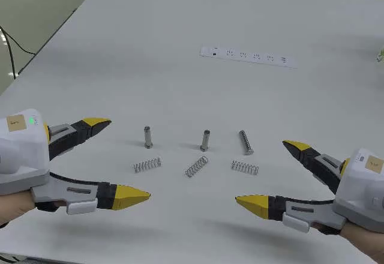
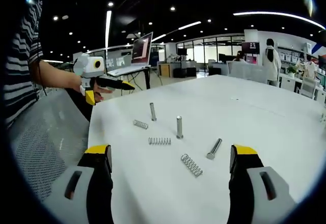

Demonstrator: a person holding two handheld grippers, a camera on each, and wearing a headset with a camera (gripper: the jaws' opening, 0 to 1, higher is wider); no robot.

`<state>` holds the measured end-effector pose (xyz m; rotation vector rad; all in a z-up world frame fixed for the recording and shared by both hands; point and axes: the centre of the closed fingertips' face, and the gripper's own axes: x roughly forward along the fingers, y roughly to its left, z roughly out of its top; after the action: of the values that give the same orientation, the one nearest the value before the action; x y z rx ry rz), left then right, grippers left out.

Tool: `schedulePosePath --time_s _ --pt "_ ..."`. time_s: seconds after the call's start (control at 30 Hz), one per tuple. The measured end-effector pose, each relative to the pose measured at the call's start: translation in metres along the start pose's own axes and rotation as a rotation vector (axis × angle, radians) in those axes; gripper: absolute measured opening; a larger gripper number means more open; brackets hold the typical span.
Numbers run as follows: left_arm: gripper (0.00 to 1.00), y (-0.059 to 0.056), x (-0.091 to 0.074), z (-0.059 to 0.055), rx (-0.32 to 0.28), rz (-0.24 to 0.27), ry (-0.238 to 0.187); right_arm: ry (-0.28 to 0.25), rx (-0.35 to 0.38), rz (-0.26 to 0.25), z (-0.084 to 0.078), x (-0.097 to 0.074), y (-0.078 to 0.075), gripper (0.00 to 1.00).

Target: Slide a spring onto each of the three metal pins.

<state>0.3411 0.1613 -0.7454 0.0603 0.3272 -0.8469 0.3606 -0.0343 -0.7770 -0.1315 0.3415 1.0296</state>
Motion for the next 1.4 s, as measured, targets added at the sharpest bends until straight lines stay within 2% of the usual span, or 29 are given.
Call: schedulePosePath --time_s 0.37,0.47,0.67,0.87,1.4 --pt "0.98 -0.0048 0.0053 -0.0004 0.004 -0.045 0.019 0.007 0.013 0.004 -0.0025 -0.0004 -0.0001 0.95" --pt "0.98 -0.0016 0.0050 0.0000 0.004 -0.052 0.026 0.018 0.009 0.005 -0.0053 -0.0010 0.0001 0.95" --pt "0.98 -0.0007 0.0034 0.0042 -0.044 -0.073 0.008 0.035 0.016 0.030 -0.0082 -0.0004 0.0029 0.92" --pt "0.98 -0.0029 0.0035 0.0014 -0.038 -0.079 0.016 0.028 0.017 0.033 -0.0050 -0.0003 0.0025 0.91" --pt "0.97 0.0008 -0.0012 0.0008 -0.040 -0.061 0.017 0.035 0.011 0.036 -0.0043 -0.0016 -0.0004 0.90"
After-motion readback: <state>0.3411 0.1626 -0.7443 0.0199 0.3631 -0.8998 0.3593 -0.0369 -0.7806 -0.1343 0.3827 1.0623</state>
